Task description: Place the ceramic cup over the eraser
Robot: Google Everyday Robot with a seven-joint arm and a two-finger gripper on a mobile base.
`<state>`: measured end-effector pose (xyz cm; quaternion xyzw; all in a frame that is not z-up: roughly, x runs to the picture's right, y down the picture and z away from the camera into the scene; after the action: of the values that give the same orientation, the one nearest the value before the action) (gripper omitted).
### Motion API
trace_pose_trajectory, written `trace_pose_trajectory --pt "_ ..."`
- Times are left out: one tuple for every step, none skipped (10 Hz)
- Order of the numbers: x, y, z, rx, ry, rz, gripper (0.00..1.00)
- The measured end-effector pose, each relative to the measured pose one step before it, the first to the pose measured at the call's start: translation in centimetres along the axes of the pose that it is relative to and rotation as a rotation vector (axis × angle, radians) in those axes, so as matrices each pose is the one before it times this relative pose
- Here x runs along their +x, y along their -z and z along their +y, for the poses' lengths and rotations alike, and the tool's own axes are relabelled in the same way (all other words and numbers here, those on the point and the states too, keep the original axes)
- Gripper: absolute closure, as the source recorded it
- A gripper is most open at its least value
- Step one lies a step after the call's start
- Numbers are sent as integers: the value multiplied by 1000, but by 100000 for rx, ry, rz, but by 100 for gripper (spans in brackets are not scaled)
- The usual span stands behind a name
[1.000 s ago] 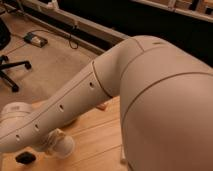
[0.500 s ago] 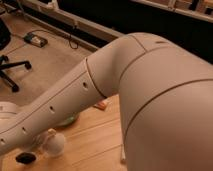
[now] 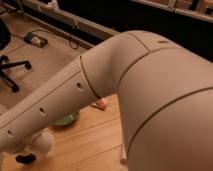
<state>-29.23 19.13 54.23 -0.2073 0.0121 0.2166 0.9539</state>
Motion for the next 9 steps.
trace_pose_trajectory --pt "-809 1020 503 49 1620 -1972 100" --pt "-768 1021 514 -35 1634 -2634 100" --pt "-272 314 266 -472 534 -1581 100" --pt "-339 426 654 -1415 790 -2549 100" --pt "-48 139 458 -1167 255 -1286 100" --pt "134 78 687 -2503 48 -1769 100" --pt "214 -56 425 -2490 -145 -1757 100" --pt "115 -87 266 -1818 52 -1223 100" --pt "-90 -110 596 -3050 939 -2119 100"
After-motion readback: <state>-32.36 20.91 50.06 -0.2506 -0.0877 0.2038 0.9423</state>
